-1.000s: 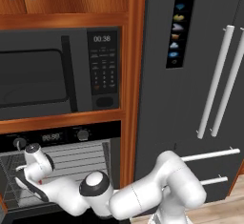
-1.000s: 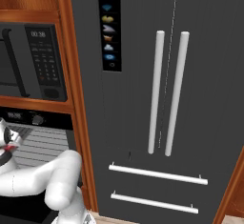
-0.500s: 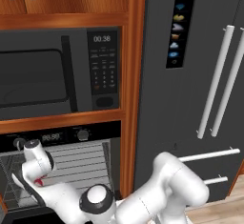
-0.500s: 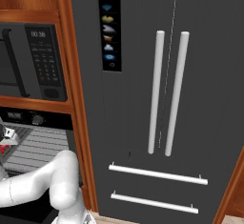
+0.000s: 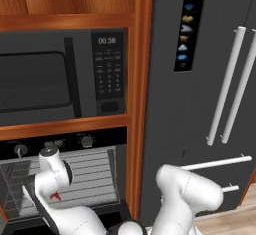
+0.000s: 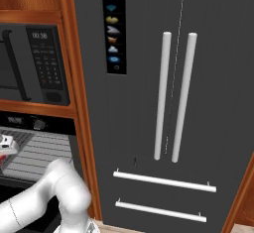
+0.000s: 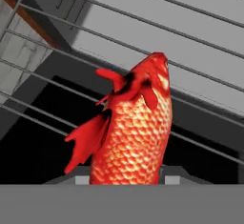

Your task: Take the fish from the oven and place it on the plate on the counter.

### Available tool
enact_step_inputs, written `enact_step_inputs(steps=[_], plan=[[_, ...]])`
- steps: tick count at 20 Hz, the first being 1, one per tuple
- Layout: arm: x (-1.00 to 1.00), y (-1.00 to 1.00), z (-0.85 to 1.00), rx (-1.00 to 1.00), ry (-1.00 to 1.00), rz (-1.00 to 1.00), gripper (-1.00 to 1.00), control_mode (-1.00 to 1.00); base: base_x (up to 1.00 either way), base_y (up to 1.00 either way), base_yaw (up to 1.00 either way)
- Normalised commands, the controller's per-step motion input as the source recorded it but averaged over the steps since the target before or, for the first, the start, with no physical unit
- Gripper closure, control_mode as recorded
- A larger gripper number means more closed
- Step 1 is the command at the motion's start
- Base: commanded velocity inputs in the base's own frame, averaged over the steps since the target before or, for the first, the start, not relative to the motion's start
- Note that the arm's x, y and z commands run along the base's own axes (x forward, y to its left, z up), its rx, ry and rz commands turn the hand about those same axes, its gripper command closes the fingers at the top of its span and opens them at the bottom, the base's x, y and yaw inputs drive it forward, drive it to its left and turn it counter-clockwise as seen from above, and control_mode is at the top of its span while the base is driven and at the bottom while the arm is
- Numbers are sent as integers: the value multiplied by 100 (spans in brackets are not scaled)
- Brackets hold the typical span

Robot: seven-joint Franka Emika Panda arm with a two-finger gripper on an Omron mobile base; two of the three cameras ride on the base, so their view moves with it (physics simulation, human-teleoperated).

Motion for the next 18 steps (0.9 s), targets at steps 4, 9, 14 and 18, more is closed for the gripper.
enact_step_inputs(steps=[4, 9, 14, 18], plan=[[-69, -83, 88, 1, -2, 12, 100, -100, 0, 0, 0], [-44, -89, 96, 0, 0, 4, 100, -100, 0, 0, 0], [-16, -70, 99, 0, 0, 0, 100, -100, 0, 0, 0], [-24, -84, 87, 0, 0, 0, 100, -100, 0, 0, 0]])
